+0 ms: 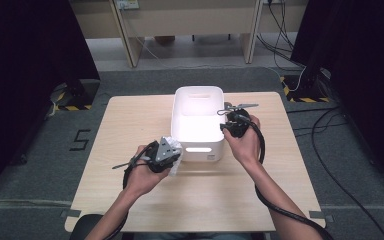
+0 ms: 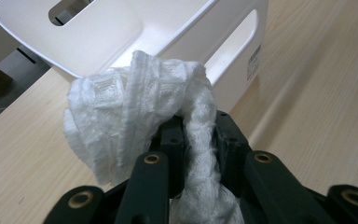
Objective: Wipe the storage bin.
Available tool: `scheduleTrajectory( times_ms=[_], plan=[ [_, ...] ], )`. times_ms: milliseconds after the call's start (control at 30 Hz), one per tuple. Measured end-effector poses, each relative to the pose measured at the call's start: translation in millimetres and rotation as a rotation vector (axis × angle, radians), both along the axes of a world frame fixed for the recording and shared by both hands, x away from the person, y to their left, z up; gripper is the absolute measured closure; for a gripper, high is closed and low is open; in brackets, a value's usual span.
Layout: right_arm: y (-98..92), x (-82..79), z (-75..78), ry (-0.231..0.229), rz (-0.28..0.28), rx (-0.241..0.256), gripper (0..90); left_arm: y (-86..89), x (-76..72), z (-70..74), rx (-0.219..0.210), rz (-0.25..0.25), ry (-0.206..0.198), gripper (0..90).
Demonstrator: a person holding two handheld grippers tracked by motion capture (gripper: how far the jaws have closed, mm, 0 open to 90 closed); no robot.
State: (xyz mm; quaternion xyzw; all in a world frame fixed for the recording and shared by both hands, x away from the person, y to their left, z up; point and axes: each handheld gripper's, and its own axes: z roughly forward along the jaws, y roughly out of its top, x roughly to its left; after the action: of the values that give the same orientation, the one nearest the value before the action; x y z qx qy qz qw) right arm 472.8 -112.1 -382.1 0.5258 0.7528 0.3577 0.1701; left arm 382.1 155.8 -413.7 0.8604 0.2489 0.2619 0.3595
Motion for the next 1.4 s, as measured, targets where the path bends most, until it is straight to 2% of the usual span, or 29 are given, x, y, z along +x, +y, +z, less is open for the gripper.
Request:
scheduleTrajectory(
  times_ms=[333, 600, 1033, 1400],
  plan=[
    [0.6, 0.1, -0.1, -0.001, 0.002, 0.001, 76.0, -4.2, 3.5, -4.5, 0.004, -0.001, 0.018, 76.7],
    [0.0, 0.6, -0.4, -0.002, 0.005, 0.0, 76.0, -5.2, 3.8, -5.5, 0.017, -0.003, 0.013, 76.8],
    [0.5, 0.3, -0.5, -0.006, 0.007, 0.001, 75.9, -7.8, 3.9, -15.5, 0.027, -0.001, 0.02, 76.8],
    [0.5, 0.5, -0.6, -0.005, 0.007, 0.006, 75.9, -10.0, 4.9, -25.2, 0.052, -0.003, 0.027, 76.7]
  ],
)
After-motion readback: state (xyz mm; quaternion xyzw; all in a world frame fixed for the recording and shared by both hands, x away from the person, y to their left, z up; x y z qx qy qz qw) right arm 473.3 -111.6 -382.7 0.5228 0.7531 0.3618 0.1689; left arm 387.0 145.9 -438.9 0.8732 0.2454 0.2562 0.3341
